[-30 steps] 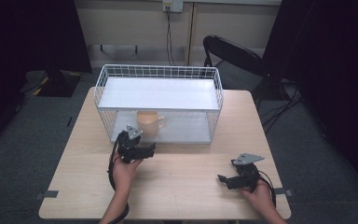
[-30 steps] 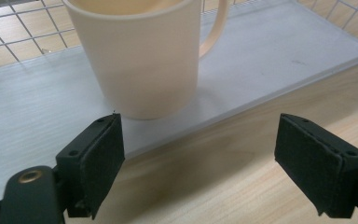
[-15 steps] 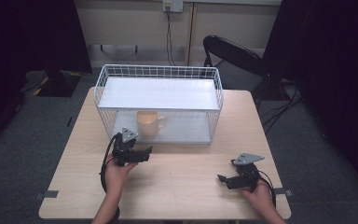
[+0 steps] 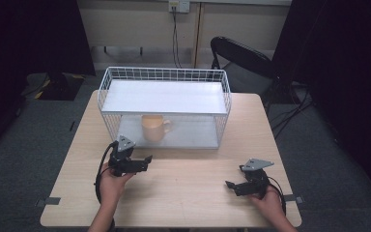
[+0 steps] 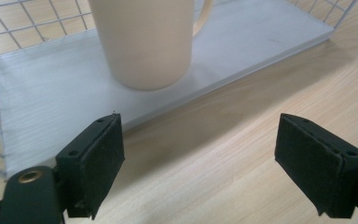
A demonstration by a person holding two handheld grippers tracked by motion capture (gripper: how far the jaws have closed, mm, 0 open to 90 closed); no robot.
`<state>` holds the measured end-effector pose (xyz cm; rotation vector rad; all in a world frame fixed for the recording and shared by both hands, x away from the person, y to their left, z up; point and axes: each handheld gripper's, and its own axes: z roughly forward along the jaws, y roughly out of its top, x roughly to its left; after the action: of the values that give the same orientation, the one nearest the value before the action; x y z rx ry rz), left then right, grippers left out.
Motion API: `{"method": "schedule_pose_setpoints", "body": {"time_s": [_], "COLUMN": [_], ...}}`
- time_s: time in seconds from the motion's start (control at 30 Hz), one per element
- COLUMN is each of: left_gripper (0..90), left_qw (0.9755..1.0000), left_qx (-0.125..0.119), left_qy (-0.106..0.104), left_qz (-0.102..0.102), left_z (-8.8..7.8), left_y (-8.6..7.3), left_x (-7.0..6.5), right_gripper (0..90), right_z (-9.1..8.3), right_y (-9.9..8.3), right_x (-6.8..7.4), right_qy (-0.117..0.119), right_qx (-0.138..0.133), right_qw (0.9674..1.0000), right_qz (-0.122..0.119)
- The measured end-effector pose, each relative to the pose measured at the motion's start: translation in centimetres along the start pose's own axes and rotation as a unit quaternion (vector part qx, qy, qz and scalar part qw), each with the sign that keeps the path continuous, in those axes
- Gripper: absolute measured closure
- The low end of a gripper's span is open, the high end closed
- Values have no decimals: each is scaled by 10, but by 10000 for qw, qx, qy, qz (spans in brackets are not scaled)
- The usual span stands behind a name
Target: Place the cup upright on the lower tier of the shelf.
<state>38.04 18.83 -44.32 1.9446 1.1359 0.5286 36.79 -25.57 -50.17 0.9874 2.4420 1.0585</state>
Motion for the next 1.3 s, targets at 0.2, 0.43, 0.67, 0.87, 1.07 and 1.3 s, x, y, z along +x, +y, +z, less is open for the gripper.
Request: {"method": "schedule_pose_setpoints", "body": {"time_s": [0.2,0.43,0.67,0.87,1.07,1.3], "left_gripper": [155,155,155,155,155,155], "left_qw": [10000,9999,9999,9999,9998,9998], "left_qx": [-3,9,7,8,33,66], "left_qy": [27,31,75,64,86,69], "left_qz": [-87,-135,-92,-114,-168,-184], "left_z": [-7,-15,-24,-30,-33,-36], "left_y": [-10,-18,-22,-27,-34,-42], "left_x": [7,14,19,23,27,30], "right_gripper": [119,119,119,119,119,119], "right_z": [0,0,0,0,0,0], "right_y": [0,0,0,0,0,0], "right_x": [0,0,0,0,0,0], "right_qy": [13,11,12,11,-4,11], "right_qx": [5,6,6,6,1,6], "right_qw": [10000,10000,10000,10000,10000,10000], "right_qz": [-2,-2,-1,-1,0,-1]}}
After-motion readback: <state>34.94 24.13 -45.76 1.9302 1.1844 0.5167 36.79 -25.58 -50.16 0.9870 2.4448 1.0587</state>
